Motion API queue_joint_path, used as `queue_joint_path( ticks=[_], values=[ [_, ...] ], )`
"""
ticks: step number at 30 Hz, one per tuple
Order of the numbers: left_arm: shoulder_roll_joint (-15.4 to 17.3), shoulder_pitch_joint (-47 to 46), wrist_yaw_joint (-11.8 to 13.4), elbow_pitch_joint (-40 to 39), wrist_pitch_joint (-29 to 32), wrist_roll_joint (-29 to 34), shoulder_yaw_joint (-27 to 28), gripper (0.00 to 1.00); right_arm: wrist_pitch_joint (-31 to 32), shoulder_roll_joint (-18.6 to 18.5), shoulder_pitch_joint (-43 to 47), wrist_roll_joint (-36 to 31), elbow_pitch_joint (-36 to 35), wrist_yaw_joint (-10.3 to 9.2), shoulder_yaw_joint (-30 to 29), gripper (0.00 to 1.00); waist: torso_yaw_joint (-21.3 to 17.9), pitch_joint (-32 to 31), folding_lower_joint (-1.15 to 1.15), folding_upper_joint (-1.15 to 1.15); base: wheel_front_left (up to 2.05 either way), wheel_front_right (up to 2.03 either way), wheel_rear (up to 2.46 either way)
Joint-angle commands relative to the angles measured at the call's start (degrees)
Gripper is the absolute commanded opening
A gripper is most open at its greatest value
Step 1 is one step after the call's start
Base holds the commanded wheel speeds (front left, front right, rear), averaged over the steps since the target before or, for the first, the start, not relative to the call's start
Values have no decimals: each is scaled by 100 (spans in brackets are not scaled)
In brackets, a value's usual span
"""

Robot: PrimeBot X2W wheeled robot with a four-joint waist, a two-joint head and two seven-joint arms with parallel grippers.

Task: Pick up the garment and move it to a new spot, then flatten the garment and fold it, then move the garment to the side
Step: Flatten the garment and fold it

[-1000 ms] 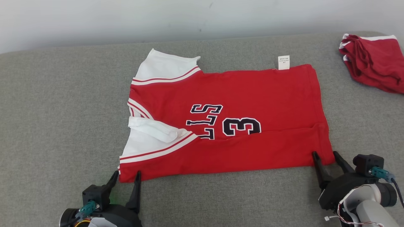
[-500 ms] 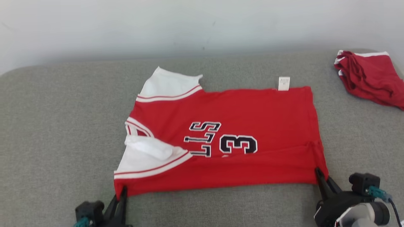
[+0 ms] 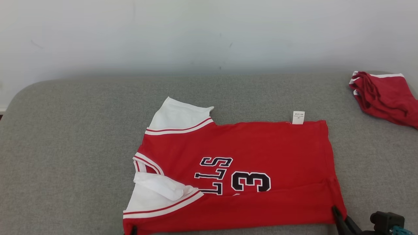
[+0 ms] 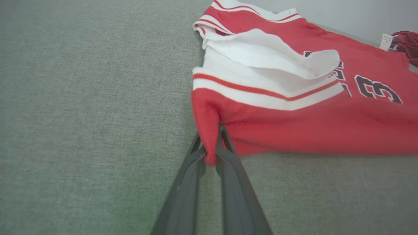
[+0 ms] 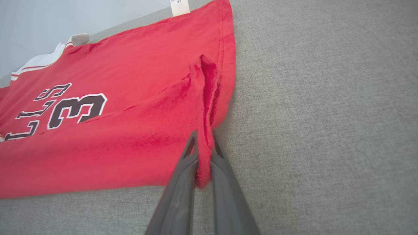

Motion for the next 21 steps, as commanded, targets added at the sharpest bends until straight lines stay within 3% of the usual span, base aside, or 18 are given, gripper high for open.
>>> queue_joint_path(
  ticks=[1, 2, 11, 21],
  values=[
    [12, 32, 45, -11, -10, 57, 14, 54, 28, 35, 57, -14, -76, -17, -26, 100, -14, -13, 1, 0, 0, 0, 0],
    [-3, 33, 59, -25, -11, 62, 28, 100, 70, 27, 94, -62, -123, -16, -53, 100, -19, -29, 1, 0, 0, 0, 0],
    [-60, 217, 220, -818, -16, 435, 701, 100, -424, 252, 163, -482, -762, -16, -439, 100, -23, -243, 1, 0, 0, 0, 0],
    [-143, 433, 303, -2091, -16, 1363, 1559, 100, -977, 648, 79, -997, -1277, -16, -660, 100, -7, -351, 1, 0, 0, 0, 0]
  ],
)
